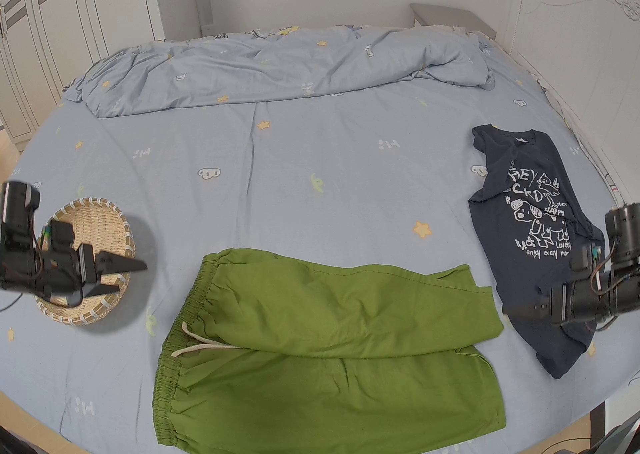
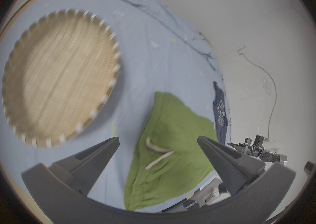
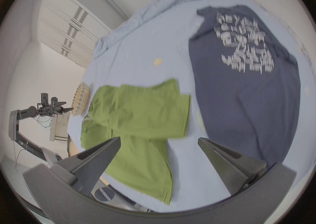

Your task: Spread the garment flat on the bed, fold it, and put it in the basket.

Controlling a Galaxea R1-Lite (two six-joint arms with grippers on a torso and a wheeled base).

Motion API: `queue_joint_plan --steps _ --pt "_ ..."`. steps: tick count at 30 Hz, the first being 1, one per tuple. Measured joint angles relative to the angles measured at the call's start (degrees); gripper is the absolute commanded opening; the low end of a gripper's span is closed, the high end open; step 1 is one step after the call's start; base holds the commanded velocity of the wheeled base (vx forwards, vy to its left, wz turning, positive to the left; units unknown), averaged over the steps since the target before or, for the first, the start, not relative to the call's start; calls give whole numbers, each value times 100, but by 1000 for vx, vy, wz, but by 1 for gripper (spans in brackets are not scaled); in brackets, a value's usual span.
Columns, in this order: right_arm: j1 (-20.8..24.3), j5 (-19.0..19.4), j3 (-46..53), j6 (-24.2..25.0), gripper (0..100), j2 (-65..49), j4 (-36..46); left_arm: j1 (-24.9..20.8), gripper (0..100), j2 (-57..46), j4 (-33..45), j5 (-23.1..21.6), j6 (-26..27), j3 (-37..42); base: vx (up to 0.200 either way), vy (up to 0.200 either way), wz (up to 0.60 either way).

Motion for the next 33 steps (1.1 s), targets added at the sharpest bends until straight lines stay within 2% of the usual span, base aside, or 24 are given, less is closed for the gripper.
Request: queue_joint_plan --steps 7,12,17,20,27,33 --pt "269 -13 -830 167 100 50 -435 -521 100 490 255 104 -421 -1763 0 0 0" --pt "514 66 -1007 466 100 213 -829 -763 100 1201 351 139 -522 -2587 0 0 0" --pt "619 91 -877 584 100 404 -1757 -919 100 1802 356 150 -544 -2870 0 0 0" --pt "669 102 -747 605 100 488 -2007 -1006 100 2197 351 158 -544 -2955 0 0 0" --pt "718 112 -601 627 100 607 -2148 -1159 100 2901 184 88 -556 -3038 0 0 0" --pt "713 112 -583 622 100 656 -2150 -1231 100 3200 46 -332 -555 -3029 0 0 0"
